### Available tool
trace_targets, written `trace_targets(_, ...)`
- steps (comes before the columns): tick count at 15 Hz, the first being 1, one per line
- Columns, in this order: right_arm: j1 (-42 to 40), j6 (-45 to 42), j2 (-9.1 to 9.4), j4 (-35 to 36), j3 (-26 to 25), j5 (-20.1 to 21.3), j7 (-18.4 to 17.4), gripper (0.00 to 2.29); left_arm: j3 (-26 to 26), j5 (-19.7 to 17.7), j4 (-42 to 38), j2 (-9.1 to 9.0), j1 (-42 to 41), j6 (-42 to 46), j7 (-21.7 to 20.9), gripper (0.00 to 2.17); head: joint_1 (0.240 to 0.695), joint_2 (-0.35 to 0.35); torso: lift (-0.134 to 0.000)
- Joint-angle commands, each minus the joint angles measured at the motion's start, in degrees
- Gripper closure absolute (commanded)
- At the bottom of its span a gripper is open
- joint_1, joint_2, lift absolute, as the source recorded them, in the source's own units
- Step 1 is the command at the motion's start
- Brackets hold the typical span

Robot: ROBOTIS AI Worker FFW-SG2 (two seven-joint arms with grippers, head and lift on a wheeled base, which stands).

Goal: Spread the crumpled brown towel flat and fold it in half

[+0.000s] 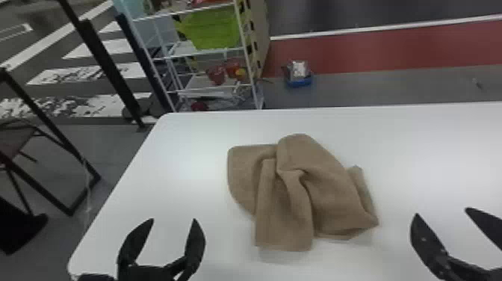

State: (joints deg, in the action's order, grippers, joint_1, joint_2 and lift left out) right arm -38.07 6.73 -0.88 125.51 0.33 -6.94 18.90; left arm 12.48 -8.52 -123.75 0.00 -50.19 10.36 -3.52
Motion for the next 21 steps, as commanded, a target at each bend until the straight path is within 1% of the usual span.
trace_targets(1,-0.1,-0.1,0.0,0.0,-0.1,-0.1,0.0,0.14,0.0,0.0,0.0,-0.15,-0.1,0.1,0.0,0.08,0.695,0.283,-0.134)
trace_targets(21,0.2,-0.1,0.0,0.0,-0.1,-0.3,0.0,0.14,-0.3,0.3,-0.2,-0.15,0.0,0.1,0.0,0.08,0.695,0.277,-0.134)
